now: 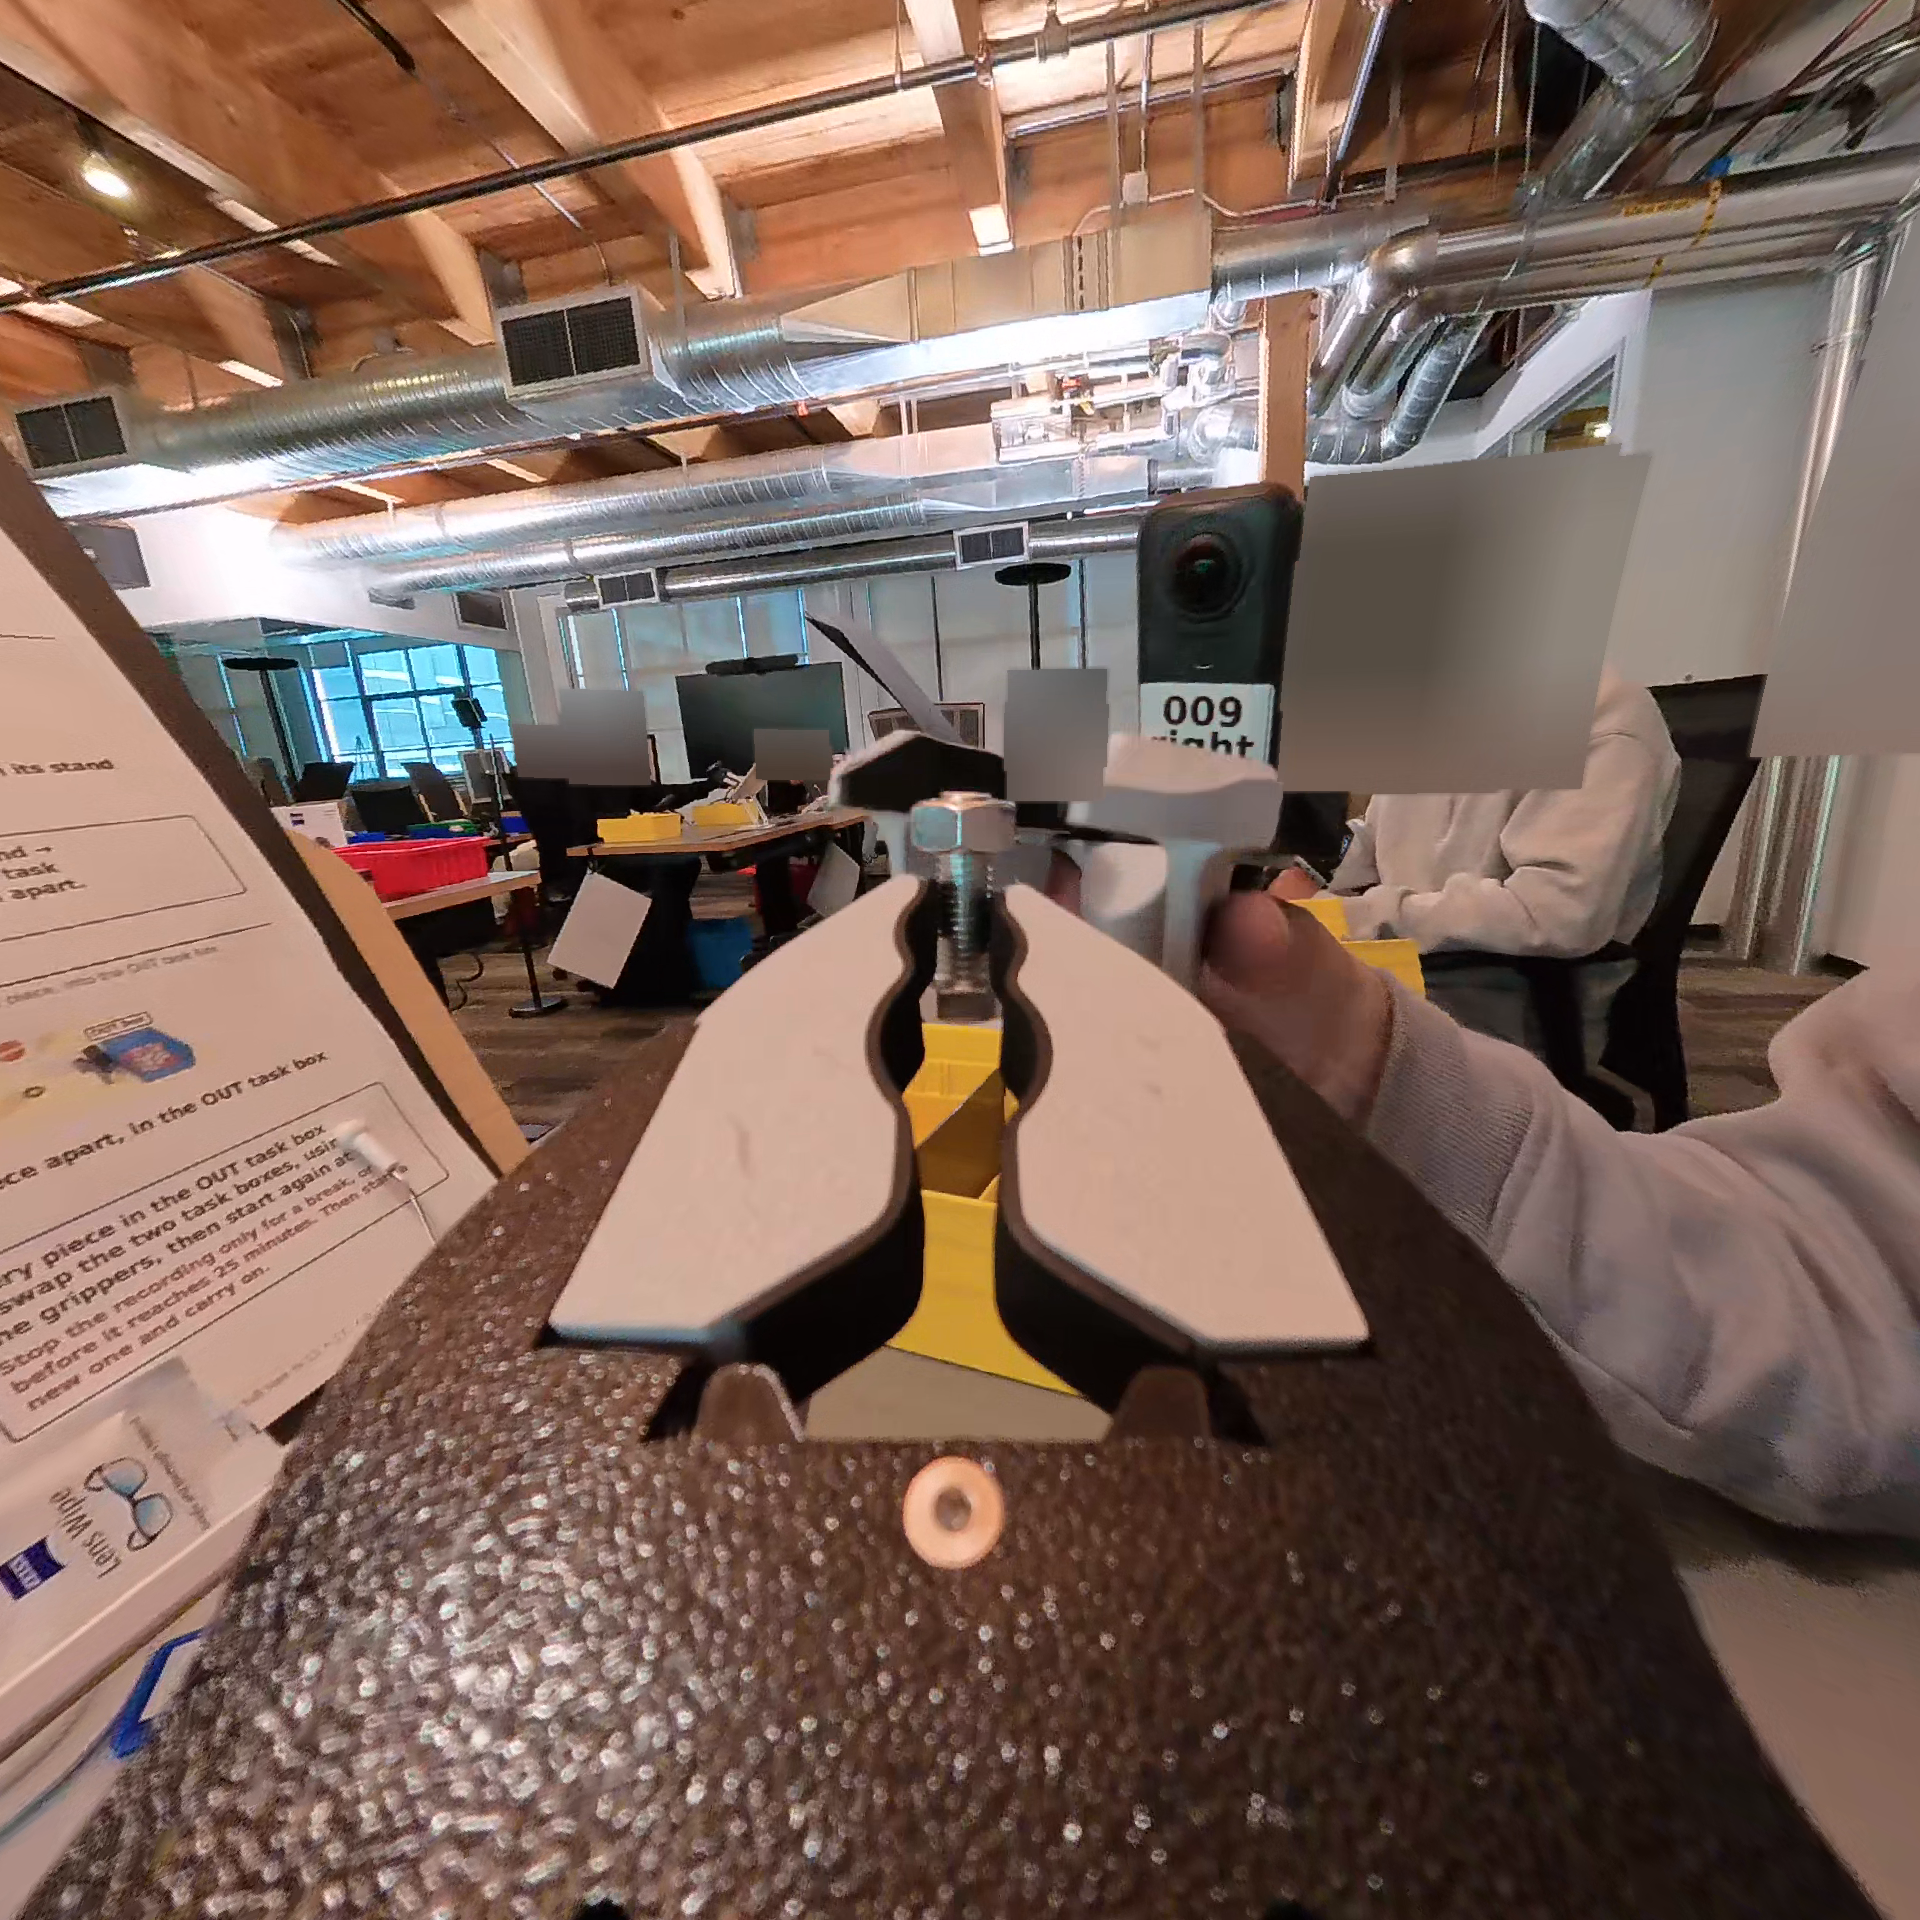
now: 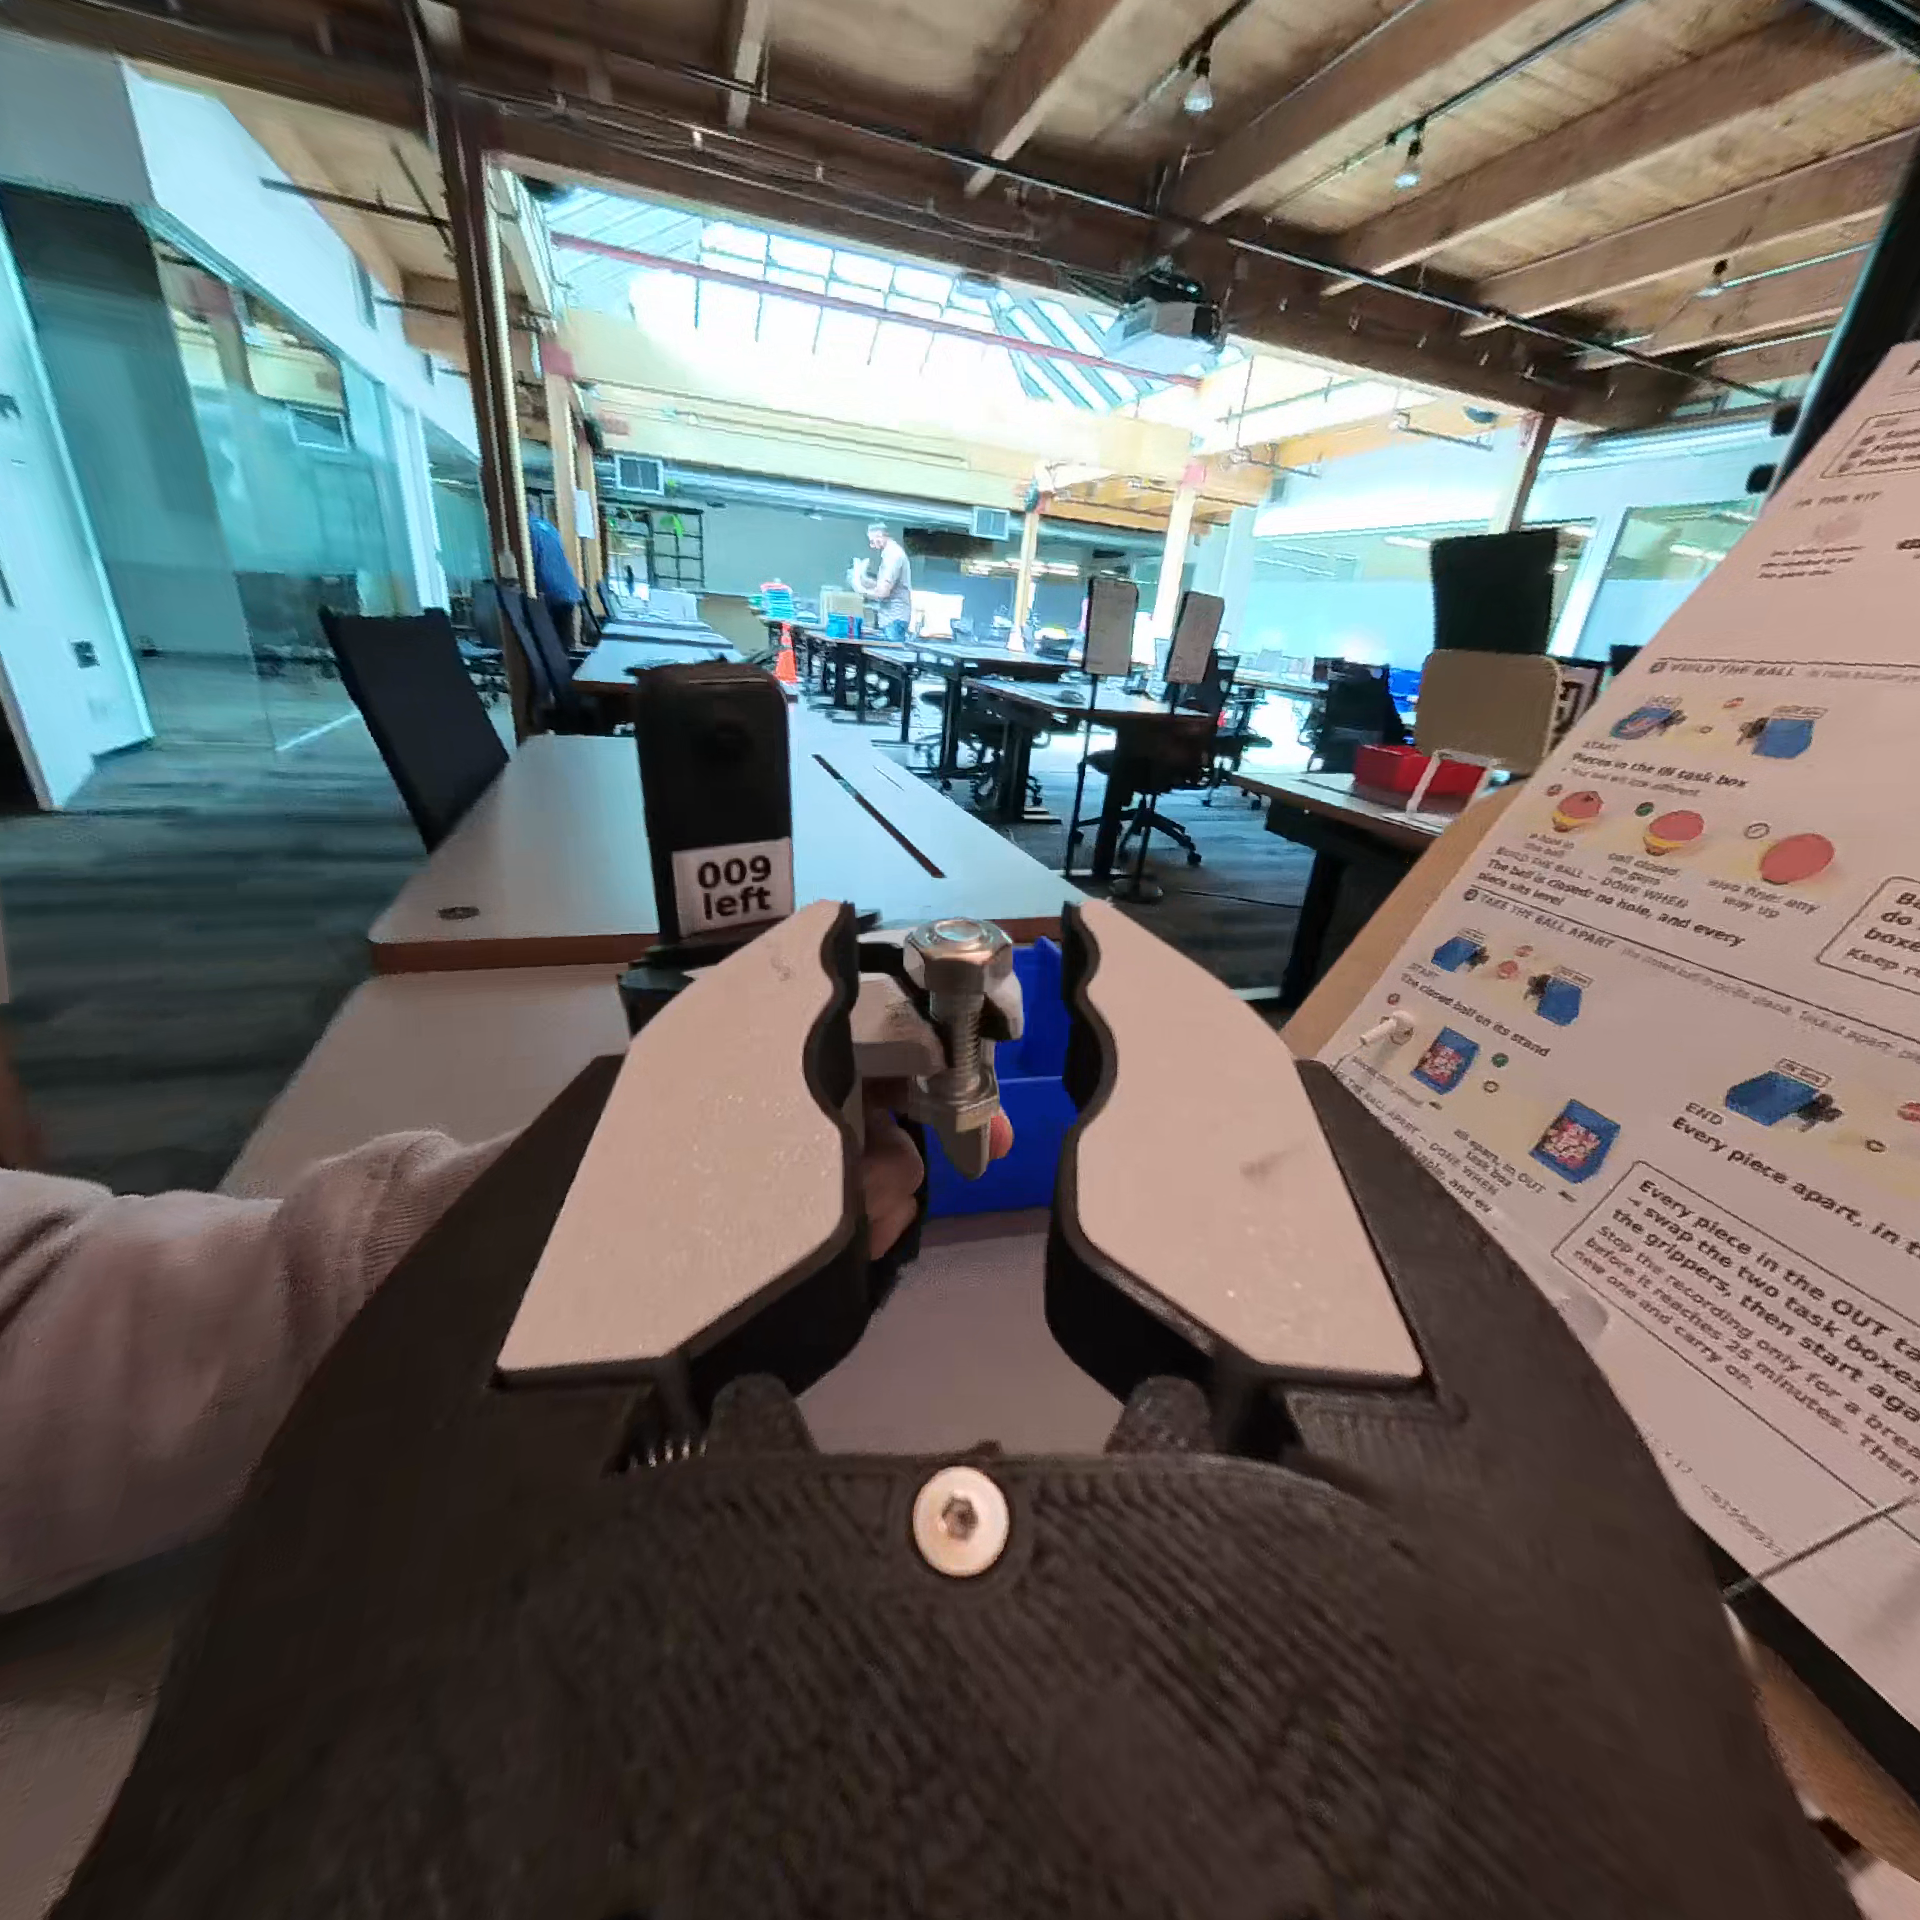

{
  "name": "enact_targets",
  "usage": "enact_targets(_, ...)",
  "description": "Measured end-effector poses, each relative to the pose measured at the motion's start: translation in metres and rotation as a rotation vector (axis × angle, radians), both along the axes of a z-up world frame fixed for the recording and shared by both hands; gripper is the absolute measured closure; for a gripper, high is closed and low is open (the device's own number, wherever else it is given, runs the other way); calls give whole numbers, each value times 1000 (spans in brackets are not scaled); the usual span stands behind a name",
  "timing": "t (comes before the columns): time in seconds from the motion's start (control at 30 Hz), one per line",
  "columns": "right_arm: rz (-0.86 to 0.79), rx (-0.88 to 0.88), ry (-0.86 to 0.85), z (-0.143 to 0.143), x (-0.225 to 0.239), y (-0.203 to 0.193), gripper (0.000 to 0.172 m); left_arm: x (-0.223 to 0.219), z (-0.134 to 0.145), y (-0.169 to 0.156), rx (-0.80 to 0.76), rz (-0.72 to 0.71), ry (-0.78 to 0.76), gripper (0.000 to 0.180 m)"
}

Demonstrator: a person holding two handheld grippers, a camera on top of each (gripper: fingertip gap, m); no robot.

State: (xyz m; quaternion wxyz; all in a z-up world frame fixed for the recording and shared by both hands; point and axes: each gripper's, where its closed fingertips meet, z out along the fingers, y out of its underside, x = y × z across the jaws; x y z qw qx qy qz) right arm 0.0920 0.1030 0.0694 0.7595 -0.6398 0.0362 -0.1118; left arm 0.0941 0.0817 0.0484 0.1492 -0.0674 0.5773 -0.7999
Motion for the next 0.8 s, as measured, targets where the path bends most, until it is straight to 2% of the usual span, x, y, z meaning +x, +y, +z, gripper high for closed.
enact_targets(0.13,-33,24,36,0,8,0,142,2,2,1,-14,23,5,172)
enact_targets(0.2,-78,20,39,0,17,-12,133,5,4,8,-30,51,6,172)
enact_targets(0.23,-151,18,64,-1,30,-23,152,4,7,13,-61,45,1,172)
enact_targets(0.27,-254,23,76,-3,47,-38,152,3,12,18,-96,36,-3,172)
enact_targets(0.3,-298,32,73,-4,56,-48,144,4,13,21,-98,49,3,172)
enact_targets(0.37,-190,60,90,1,44,-48,139,9,5,20,-34,89,3,172)
enact_targets(0.43,-86,115,78,12,25,-39,138,9,4,15,-35,79,4,172)
enact_targets(0.5,-38,66,61,8,14,-22,137,6,4,10,-51,52,8,172)
enact_targets(0.6,-48,-9,17,-1,8,-6,137,5,2,3,-39,37,11,172)
enact_targets(0.7,-60,-7,24,-3,9,-2,142,3,3,2,-52,21,13,172)
enact_targets(0.8,-82,-12,33,-2,15,-10,134,5,4,6,-64,30,24,172)
